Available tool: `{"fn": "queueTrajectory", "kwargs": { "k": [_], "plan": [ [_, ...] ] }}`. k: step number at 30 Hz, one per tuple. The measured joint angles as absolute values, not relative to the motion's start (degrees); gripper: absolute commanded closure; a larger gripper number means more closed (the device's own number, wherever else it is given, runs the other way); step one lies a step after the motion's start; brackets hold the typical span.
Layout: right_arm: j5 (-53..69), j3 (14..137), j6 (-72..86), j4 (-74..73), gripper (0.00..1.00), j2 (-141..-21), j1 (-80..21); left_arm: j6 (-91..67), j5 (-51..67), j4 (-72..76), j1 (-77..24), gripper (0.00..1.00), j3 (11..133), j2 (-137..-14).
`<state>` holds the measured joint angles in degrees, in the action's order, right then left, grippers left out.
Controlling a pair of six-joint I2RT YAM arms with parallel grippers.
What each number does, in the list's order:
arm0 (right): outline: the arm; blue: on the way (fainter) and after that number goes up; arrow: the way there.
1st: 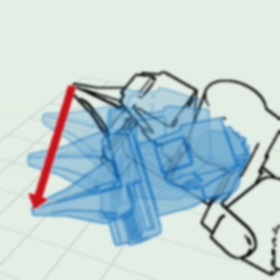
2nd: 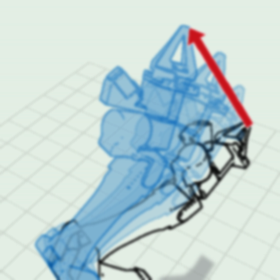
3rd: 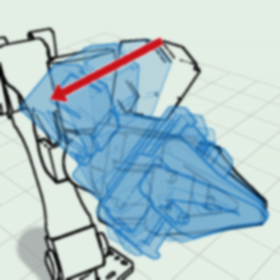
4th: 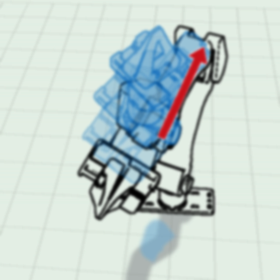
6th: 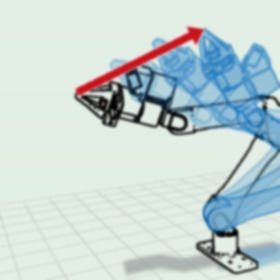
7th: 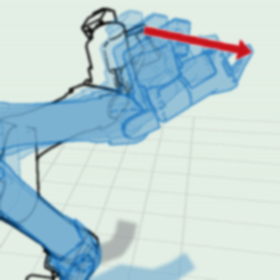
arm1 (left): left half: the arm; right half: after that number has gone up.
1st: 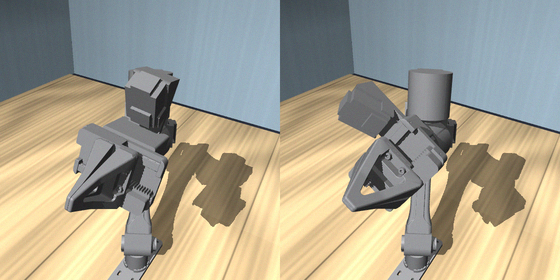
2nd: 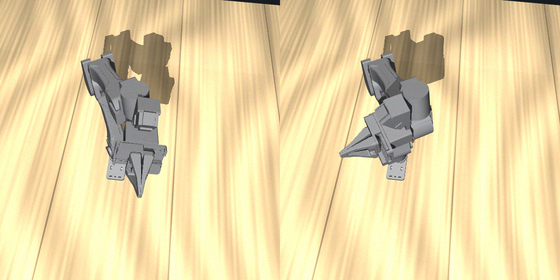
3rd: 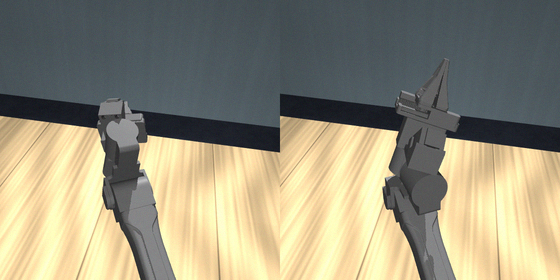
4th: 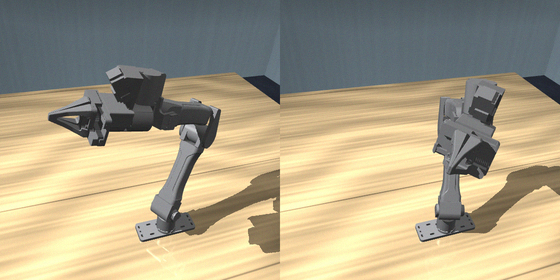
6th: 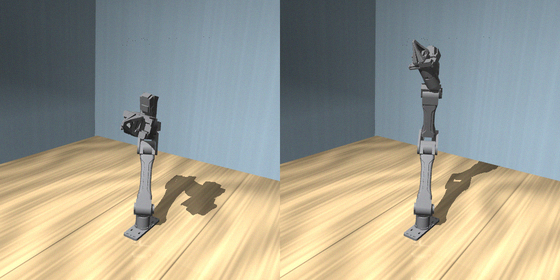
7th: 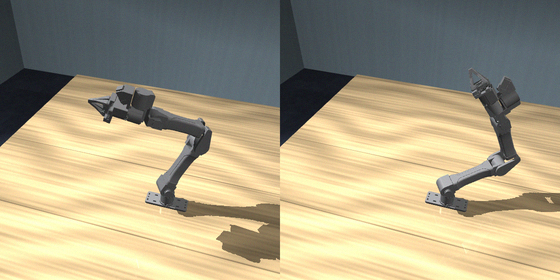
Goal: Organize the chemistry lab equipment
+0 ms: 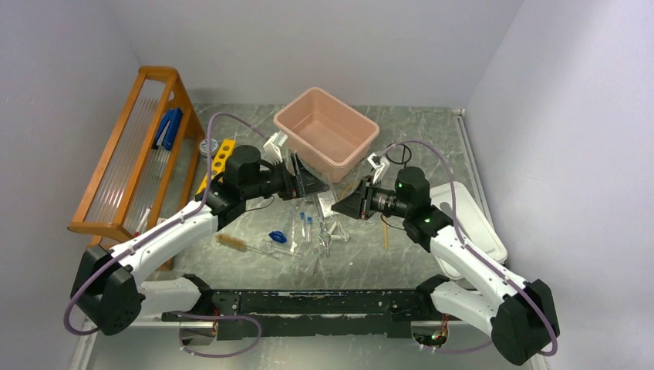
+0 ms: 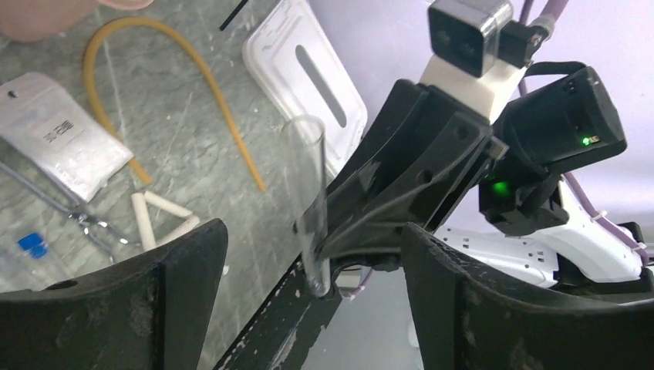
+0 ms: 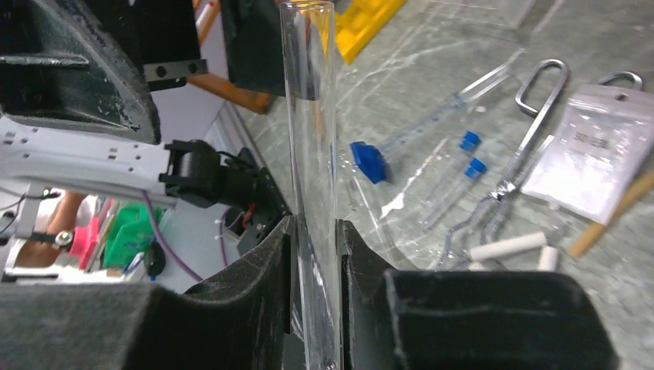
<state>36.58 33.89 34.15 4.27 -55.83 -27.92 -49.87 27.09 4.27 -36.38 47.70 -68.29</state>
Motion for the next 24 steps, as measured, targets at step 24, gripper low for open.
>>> {"fn": "queueTrajectory", "kwargs": {
  "k": [24],
  "plan": [
    [42.92, 37.26, 30.59, 10.04, 0.89, -62.85, -30.72, -48.56, 23.27, 2.94, -37.67, 0.61, 51.53, -70.59]
  ]
}}
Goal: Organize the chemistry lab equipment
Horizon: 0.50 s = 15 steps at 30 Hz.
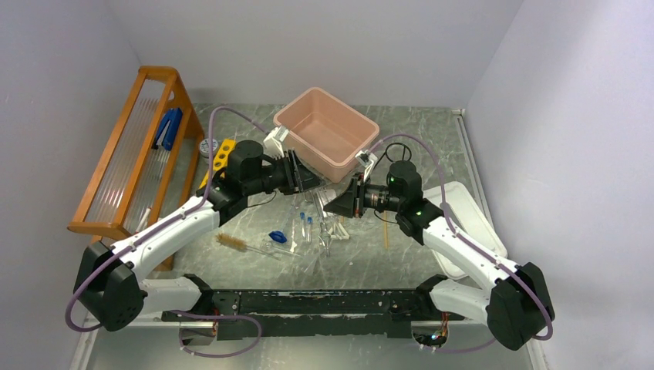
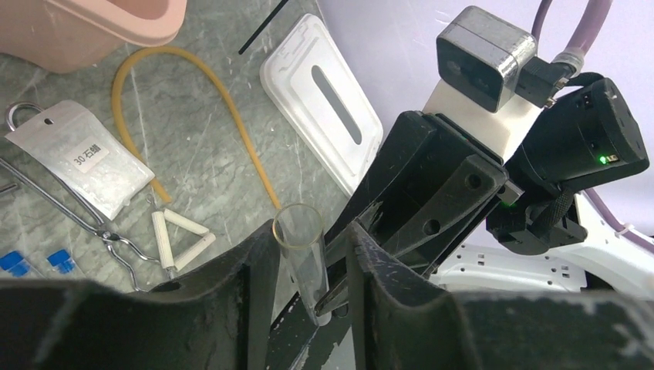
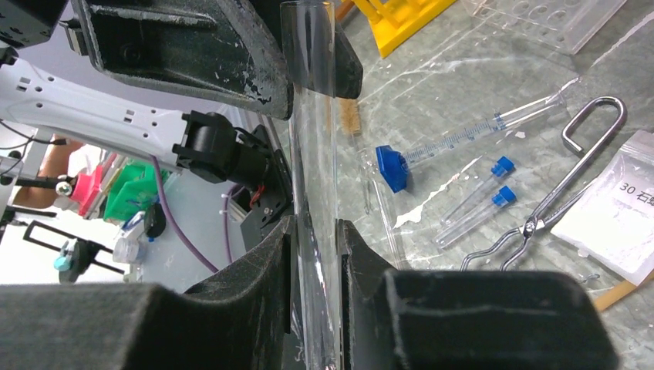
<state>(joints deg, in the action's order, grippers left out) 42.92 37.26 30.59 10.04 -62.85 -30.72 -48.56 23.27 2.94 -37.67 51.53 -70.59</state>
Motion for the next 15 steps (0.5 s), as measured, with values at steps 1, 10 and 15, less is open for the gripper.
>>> {"fn": "queueTrajectory", "kwargs": {
  "k": [1, 10, 15],
  "plan": [
    [43.09, 37.28, 30.39, 10.04, 0.89, -62.85, -30.74, -48.21, 23.27, 2.66, -37.67, 0.62, 51.81, -70.59],
    [43.62, 37.67, 28.42, 9.63, 0.59, -63.55, -30.98, -45.74, 23.35, 0.84, -37.67, 0.95, 52.95, -70.59],
    [42.26, 38.92, 27.35, 8.08, 0.32, -63.40, -31.14, -42.26, 21.04, -2.87, -37.71, 0.95, 53.89, -70.50]
  ]
}}
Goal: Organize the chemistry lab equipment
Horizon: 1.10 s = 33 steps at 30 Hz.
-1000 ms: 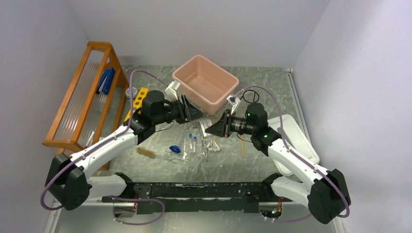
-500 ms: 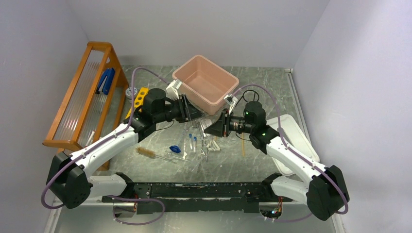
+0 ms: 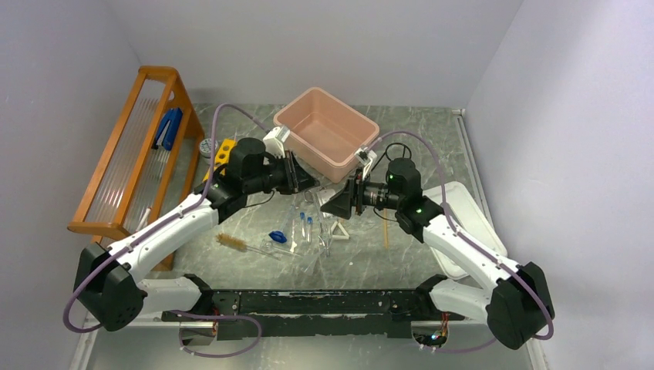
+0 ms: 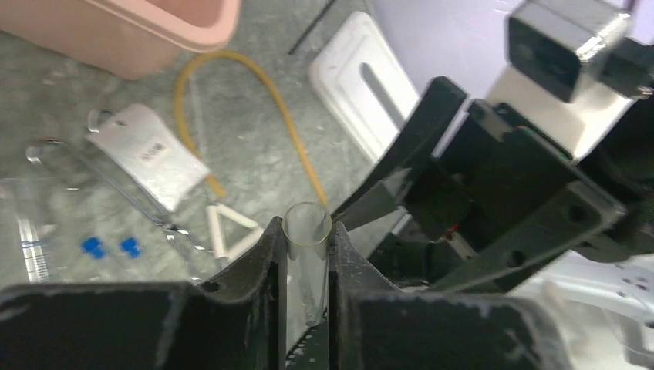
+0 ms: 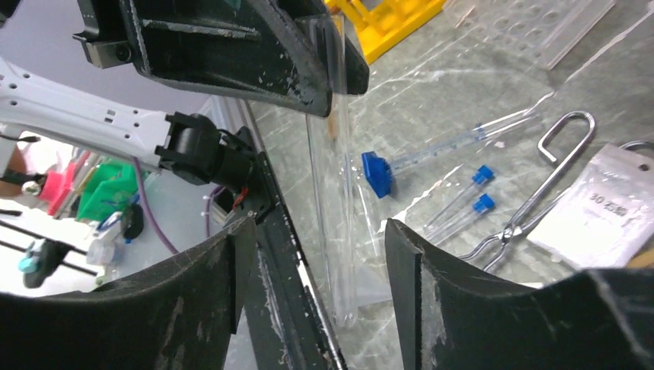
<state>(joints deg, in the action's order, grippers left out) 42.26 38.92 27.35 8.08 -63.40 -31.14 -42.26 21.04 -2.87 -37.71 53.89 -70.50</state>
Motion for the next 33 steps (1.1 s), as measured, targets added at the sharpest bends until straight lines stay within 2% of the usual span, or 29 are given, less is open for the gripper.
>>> {"fn": "queueTrajectory", "kwargs": {
  "k": [4, 9, 14, 19, 27, 33],
  "plan": [
    [38.26, 40.84, 26.20, 5.15, 0.31, -62.19, -31.20, -36.80, 13.32, -9.76, -37.71, 0.95, 58.41, -70.00],
    [30.41, 42.70, 25.52, 1.39, 0.31, -60.23, -31.20, -27.70, -3.31, -16.27, -37.71, 0.95, 65.41, -66.59],
    [24.64, 42.50, 25.50, 0.19, 0.31, -57.45, -31.20, -18.81, -23.00, -15.88, -37.71, 0.95, 66.41, -62.30],
    [22.41, 42.30, 25.61, 0.08, 0.31, -57.01, -31.20, -11.03, -38.94, -8.43, -36.77, 0.95, 63.72, -62.92],
    [22.50, 41.34, 26.74, 0.89, 0.31, -58.87, -31.20, -10.87, -46.17, 0.91, -22.26, 0.95, 61.54, -72.60],
    [23.14, 41.34, 27.86, 1.06, 0.32, -60.71, -31.20, -9.78, -44.77, 6.42, -19.14, 0.95, 61.82, -78.81]
  ]
}}
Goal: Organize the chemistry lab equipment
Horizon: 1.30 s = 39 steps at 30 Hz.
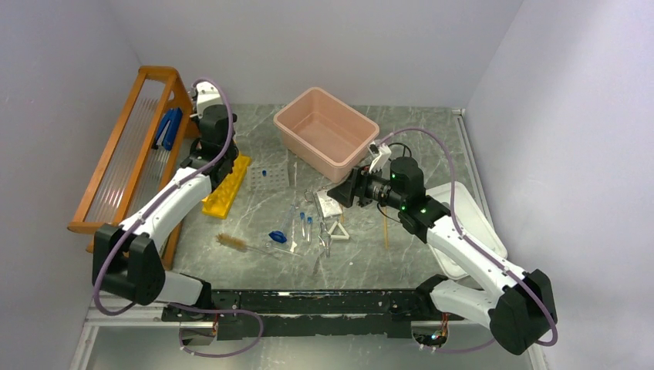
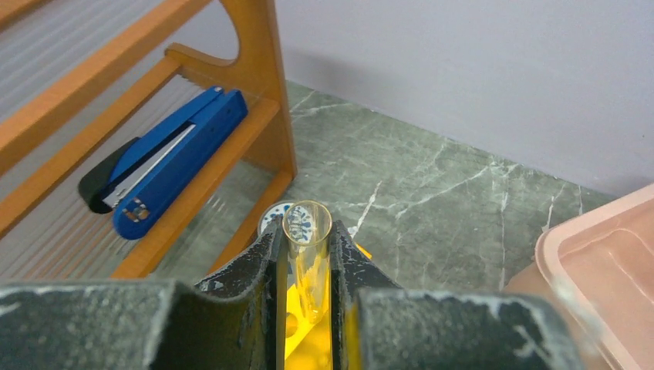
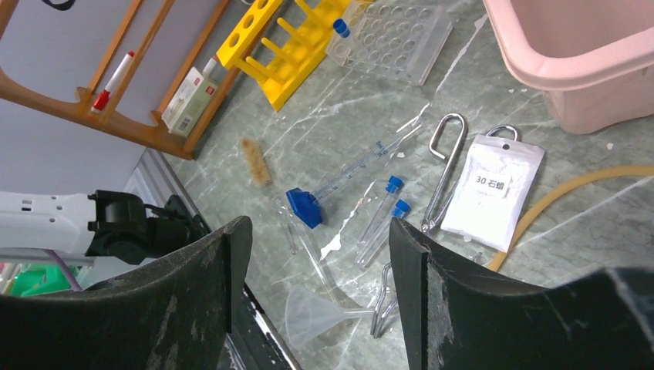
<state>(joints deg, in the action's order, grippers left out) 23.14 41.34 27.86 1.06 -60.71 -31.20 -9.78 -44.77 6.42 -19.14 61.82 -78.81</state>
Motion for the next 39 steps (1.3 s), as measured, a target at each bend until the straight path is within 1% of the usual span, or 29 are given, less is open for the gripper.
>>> {"fn": "queueTrajectory", "kwargs": {
  "k": [14, 23, 31, 39],
  "plan": [
    [23.05, 41.34, 29.32, 2.07, 0.32, -63.48, -31.20, -5.69, -34.39, 16.14, -15.07, 0.95, 61.93, -84.97],
    [22.94, 41.34, 29.61, 2.31, 0.32, -65.32, -31.20, -4.93, -32.18, 14.63, -14.72, 0.95, 63.31, -90.28],
    [23.16, 41.34, 29.56, 2.28, 0.33, -68.23, -31.20, -5.63, -31.22, 13.76, -14.24, 0.95, 63.94, -91.50],
    [23.14, 41.34, 29.76, 2.42, 0.33, -68.40, -31.20, -7.81, -30.46, 13.98, -13.06, 0.95, 63.55, -93.36]
  ]
}}
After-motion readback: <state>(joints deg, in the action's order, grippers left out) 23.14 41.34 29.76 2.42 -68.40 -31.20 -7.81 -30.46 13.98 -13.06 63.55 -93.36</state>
